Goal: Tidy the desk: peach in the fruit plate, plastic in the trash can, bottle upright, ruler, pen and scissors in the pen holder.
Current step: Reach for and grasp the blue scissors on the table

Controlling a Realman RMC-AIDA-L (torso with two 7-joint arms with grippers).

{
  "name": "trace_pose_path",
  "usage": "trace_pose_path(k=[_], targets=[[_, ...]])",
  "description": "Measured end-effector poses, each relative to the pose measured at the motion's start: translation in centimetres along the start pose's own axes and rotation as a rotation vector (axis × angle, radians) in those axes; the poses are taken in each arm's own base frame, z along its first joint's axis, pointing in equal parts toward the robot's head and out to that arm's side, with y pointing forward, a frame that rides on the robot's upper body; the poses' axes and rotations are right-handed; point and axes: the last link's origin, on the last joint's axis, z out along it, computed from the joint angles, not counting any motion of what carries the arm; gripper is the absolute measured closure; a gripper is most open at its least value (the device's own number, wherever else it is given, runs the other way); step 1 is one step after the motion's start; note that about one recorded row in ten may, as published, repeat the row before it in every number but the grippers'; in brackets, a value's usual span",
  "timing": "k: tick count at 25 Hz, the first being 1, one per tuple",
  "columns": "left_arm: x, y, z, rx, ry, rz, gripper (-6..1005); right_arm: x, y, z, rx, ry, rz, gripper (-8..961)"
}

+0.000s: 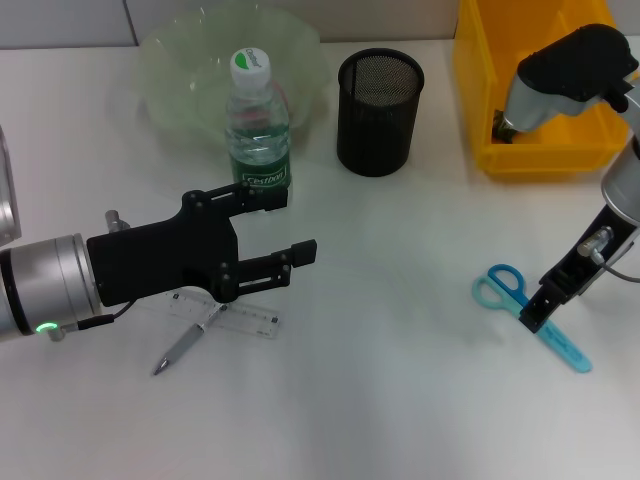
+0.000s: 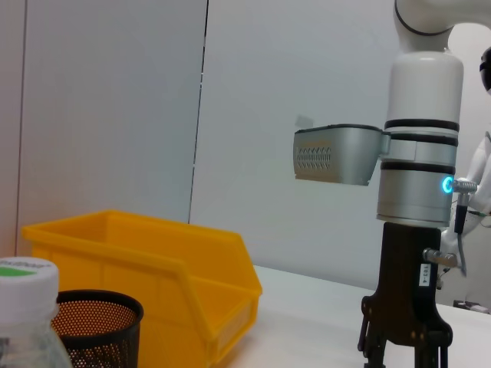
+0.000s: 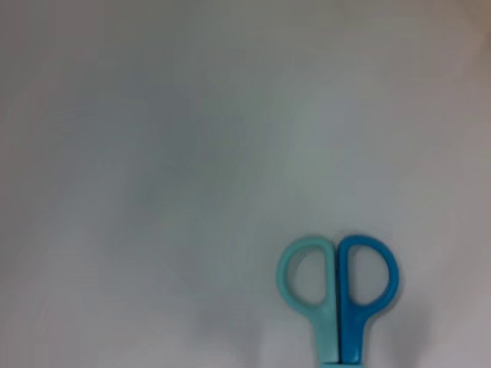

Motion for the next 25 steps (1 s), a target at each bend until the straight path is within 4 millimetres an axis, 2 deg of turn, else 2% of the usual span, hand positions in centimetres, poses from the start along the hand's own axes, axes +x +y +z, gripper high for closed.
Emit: trace_pose_path(k=[25], targets=[[-0.2,-0.1,0.1,0.01,-0.004,0.017,274,-0.3,0.2,1.2,0.011,-0.006,0.008,145]])
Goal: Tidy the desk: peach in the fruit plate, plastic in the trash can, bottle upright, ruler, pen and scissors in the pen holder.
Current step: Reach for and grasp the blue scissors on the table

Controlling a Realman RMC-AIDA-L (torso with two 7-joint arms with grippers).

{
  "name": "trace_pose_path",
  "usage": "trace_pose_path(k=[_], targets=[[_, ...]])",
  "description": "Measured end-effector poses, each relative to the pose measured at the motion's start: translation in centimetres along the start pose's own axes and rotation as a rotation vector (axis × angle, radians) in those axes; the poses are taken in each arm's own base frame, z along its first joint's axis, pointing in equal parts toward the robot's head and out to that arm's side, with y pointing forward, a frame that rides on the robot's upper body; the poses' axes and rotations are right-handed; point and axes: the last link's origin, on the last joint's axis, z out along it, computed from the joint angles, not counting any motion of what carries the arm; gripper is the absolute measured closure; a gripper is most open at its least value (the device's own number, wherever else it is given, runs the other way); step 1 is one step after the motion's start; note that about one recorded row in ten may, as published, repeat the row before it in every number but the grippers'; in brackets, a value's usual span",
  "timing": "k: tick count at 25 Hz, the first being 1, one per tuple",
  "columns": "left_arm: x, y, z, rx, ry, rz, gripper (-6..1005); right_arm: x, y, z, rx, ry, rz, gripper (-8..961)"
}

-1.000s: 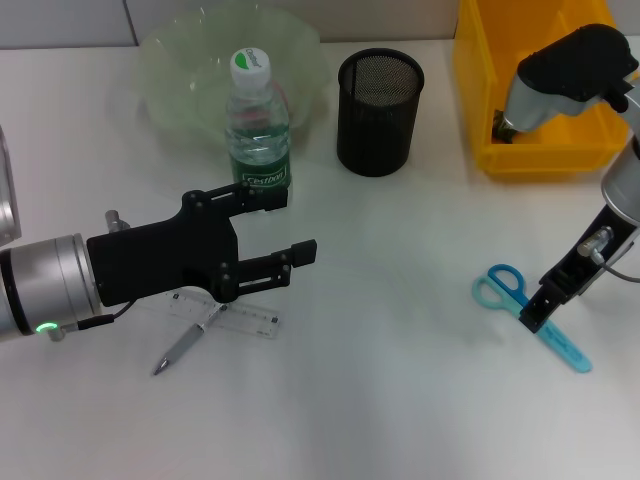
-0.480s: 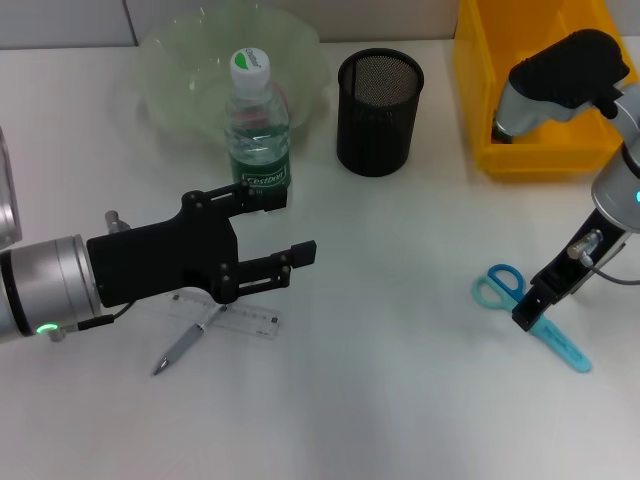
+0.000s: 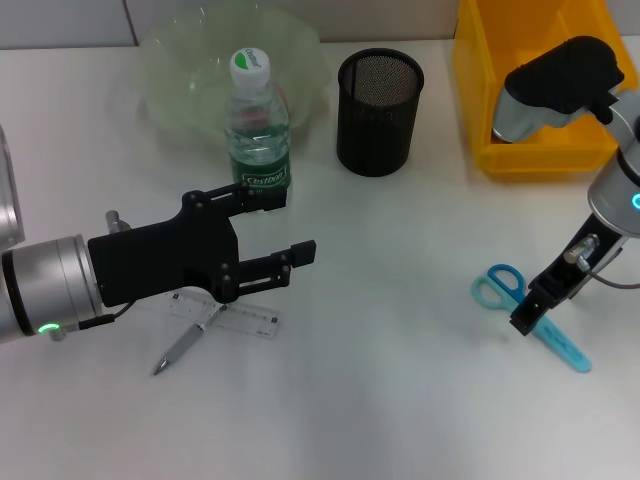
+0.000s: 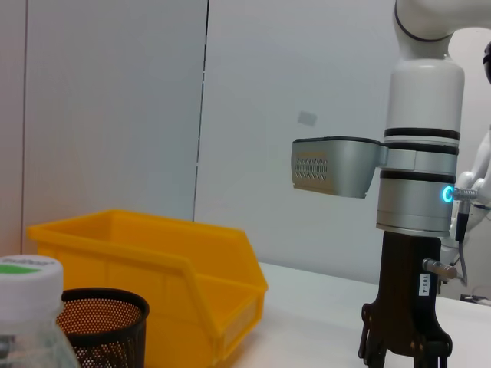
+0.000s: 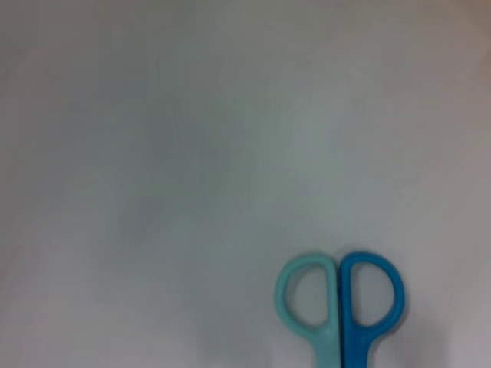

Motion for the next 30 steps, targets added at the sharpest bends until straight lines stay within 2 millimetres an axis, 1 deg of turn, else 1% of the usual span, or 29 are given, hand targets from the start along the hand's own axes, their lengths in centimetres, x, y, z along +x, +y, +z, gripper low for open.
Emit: trace_pose_path(k=[7,30], targets=[[-0.06,0.06,0.06,-0.003,-0.002,-0.001,274,-0.21,0.35,0.29,0.022,0.009,-0.016,145],[-0.19,0.1,0.06,0.0,-0.001,0.001,274,-0.3,0.49,0.59,0.034,0.002,-0.023,146]])
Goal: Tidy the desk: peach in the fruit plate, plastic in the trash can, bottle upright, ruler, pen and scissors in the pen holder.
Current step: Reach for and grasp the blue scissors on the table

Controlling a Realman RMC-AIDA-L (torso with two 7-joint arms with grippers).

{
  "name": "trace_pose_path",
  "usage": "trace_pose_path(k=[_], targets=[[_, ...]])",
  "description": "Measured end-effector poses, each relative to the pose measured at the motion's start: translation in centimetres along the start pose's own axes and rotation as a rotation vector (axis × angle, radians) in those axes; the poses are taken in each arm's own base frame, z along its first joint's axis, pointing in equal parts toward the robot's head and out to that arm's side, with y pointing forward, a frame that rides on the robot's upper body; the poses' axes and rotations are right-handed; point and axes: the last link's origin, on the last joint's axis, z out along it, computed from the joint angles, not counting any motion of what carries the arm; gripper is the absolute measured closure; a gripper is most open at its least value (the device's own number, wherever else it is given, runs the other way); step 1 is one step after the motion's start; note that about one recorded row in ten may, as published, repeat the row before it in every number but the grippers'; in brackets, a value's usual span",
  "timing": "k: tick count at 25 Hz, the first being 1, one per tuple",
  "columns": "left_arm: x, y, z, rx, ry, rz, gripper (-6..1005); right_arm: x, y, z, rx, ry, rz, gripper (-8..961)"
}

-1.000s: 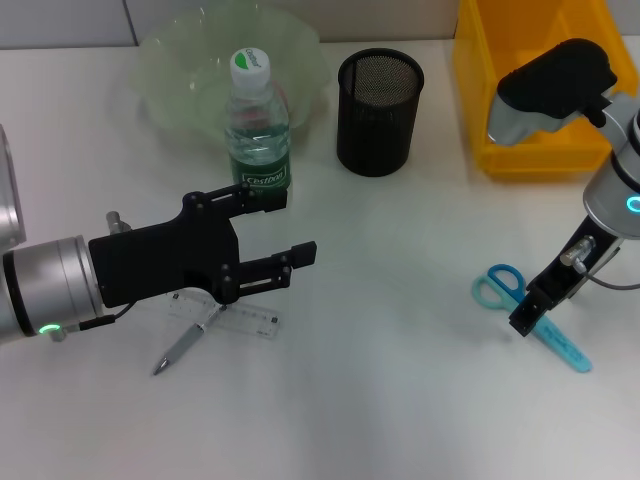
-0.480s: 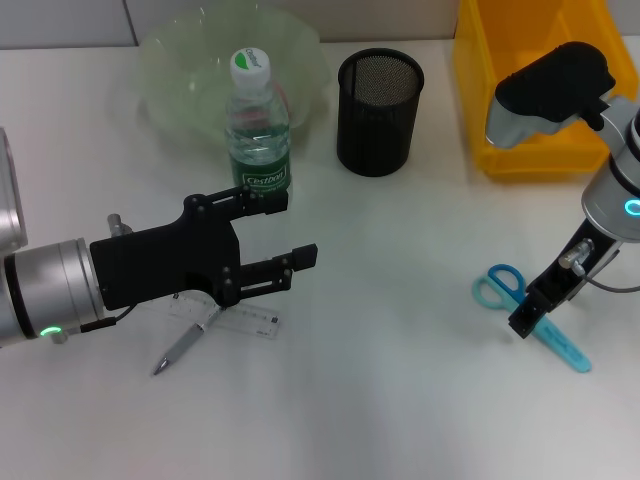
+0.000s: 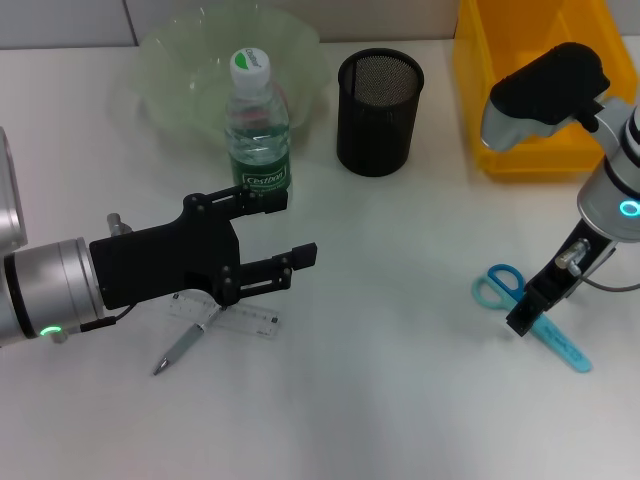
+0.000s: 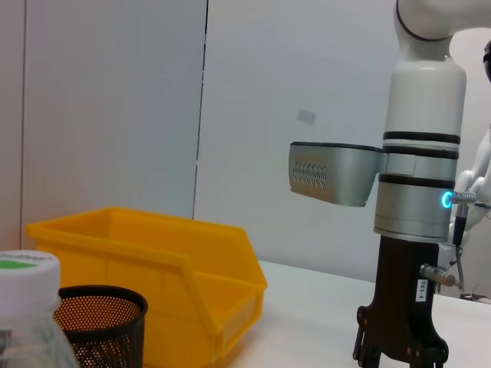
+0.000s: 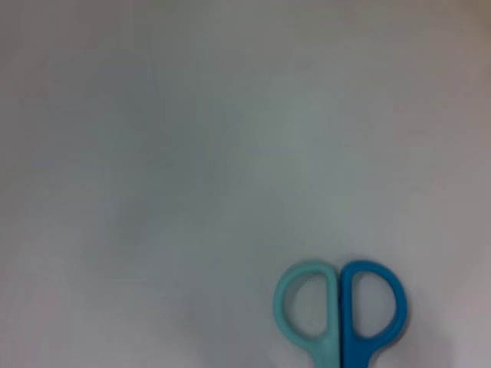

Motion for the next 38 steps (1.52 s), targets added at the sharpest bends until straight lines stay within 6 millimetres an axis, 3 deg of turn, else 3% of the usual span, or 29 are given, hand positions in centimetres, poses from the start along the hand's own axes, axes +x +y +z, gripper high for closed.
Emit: trace_pose_path(k=[16,32,34,38], targets=[[0.01,-0.09,0.04,0.003,-0.002,0.001,274,-0.09,0.09,0.15,0.01,-0.001,-0.004,147],[0.16,-0.25,0.21,0.003,-0.003,0.007,274,-0.21,0.45,0.33,0.014,0.002,-0.024,229],[0.16,-0.25,0.21,0.003,-0.003,0.007,274,-0.22,0.46,0.33,0.013,0.001,-0.024,311],[0.18,-0.3,0.25,0.004,-0.004,0.008,273,-0.3,0.44,0.31,0.015,-0.003,-0.025,310]])
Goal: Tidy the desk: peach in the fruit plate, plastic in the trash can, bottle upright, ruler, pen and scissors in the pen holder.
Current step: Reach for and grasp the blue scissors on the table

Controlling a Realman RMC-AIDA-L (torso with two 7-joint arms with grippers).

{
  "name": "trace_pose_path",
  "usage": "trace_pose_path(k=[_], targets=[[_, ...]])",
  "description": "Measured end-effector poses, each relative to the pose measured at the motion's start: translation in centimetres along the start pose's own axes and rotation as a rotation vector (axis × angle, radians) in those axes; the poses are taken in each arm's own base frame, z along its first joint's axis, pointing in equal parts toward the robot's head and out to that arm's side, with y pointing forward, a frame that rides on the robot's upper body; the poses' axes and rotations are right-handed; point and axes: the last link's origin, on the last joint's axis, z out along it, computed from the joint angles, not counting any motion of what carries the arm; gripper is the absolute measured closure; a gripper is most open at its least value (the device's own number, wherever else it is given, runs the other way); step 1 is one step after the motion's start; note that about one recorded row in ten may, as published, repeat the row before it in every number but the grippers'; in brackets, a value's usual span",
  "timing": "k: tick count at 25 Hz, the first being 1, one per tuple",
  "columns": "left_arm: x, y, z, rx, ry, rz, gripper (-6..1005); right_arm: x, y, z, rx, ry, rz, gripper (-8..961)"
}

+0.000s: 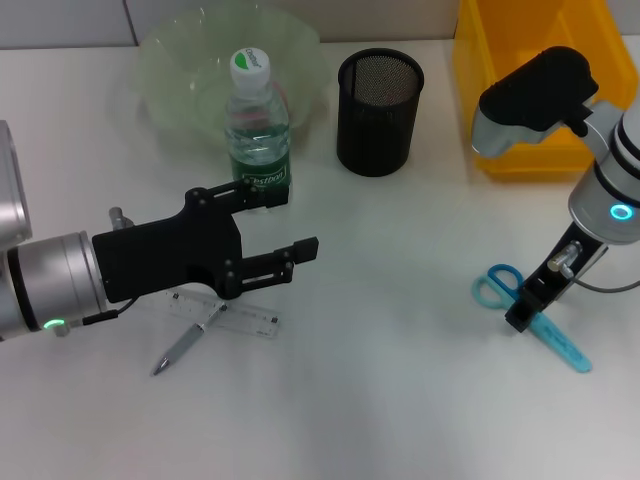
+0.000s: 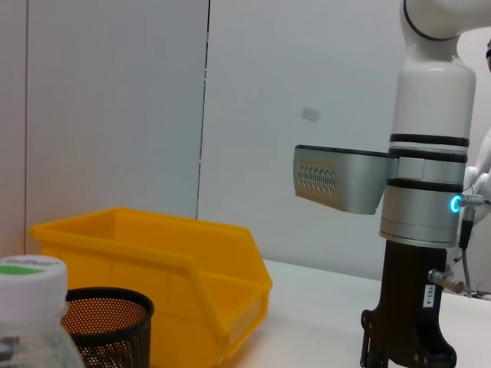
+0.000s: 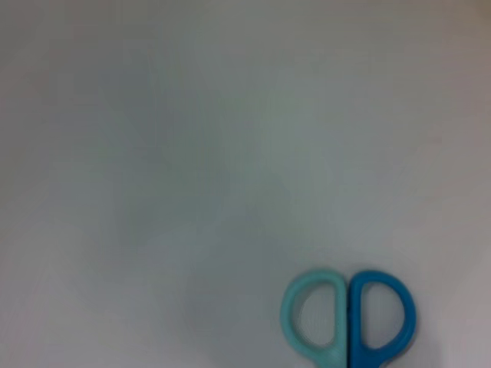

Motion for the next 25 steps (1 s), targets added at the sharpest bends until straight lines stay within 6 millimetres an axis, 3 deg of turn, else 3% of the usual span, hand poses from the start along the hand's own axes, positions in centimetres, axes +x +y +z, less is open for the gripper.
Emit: trace_pose_path(k=[6,25], targets=[[-0.03,-0.15,0.02,0.008,-0.004,0.002,273,-0.3,0.02,-0.11,0.003,-0.01,-0.004,356],[0.11,-0.56,0.34,0.018,-0.013,0.012,273,-0.5,0.4,-0.12,-0.004,-0.012,-0.027,353]])
